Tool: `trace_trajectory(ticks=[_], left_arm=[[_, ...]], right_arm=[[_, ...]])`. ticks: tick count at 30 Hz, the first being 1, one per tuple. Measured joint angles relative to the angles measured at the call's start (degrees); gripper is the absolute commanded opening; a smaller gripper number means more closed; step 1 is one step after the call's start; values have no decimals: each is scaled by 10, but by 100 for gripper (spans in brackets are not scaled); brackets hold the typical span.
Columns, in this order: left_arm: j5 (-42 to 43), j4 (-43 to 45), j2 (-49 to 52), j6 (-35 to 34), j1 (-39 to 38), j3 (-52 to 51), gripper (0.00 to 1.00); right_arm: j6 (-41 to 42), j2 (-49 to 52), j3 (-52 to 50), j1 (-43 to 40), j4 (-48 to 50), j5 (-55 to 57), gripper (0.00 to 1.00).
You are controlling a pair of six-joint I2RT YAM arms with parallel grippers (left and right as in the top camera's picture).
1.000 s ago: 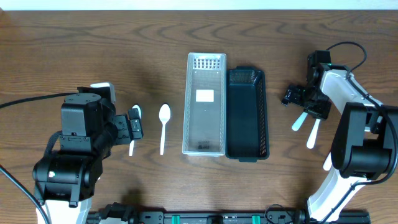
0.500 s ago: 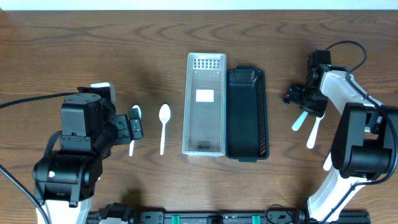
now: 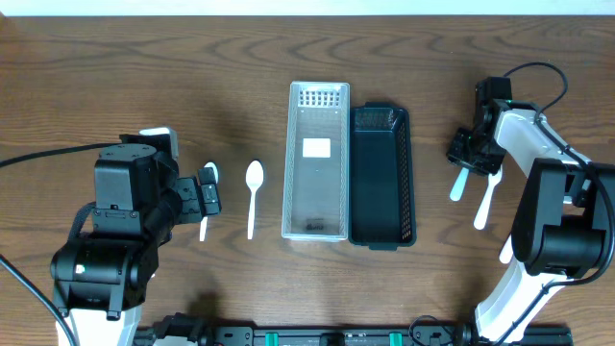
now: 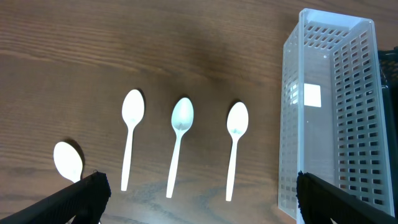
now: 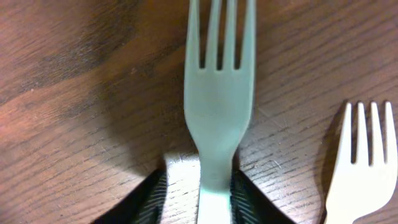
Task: Pack container
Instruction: 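Carry the fork left and release it into the black basket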
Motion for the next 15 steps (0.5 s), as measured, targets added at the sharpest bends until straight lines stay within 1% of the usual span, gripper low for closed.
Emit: trace_trajectory(ticks=[9, 11, 13, 15], left_arm=[[0, 0, 0, 0, 0, 0, 98], [0, 0, 0, 0, 0, 0, 98], [0, 0, 0, 0, 0, 0, 98], [0, 0, 0, 0, 0, 0, 98]], right_arm=[[0, 0, 0, 0, 3, 2, 16], [-1, 0, 0, 0, 3, 2, 11], [-1, 0, 0, 0, 3, 2, 1], [0, -1, 0, 0, 4, 2, 1]])
